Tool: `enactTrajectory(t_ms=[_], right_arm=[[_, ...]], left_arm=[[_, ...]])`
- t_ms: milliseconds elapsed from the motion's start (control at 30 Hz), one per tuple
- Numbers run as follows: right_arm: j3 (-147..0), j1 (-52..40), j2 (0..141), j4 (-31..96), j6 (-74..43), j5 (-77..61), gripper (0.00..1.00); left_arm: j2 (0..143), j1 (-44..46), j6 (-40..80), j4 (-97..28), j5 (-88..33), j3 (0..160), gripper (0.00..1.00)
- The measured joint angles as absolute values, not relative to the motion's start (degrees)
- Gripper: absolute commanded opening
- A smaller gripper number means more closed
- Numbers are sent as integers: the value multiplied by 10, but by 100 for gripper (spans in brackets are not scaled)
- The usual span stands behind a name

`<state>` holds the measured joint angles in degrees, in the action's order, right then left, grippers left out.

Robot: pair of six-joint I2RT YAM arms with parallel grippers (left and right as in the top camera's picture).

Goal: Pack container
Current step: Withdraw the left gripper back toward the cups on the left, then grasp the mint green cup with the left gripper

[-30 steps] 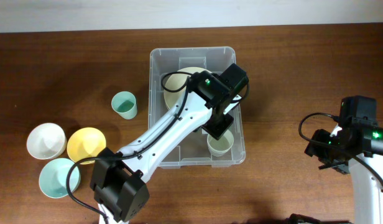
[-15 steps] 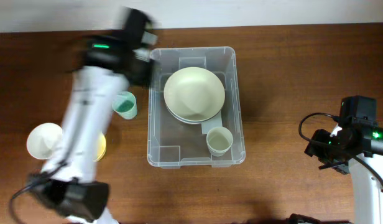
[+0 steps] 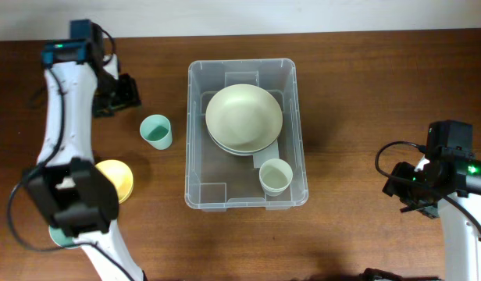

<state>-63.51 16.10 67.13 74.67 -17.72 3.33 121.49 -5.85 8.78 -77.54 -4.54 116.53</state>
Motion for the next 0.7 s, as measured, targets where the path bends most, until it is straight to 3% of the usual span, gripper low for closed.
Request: enactTrajectory(t_ms=[133,267,700], right_arm=[[-635,161,671,747,-178,33,62],[-635,161,671,747,-177,33,62],[-635,161,671,747,-177,33,62]], left_arm=[[1258,-44,88,-775,-54,1164,64],[1284,-38,88,-784,-59,1164,45],[1306,-38,84,-804,-25,1164,41]])
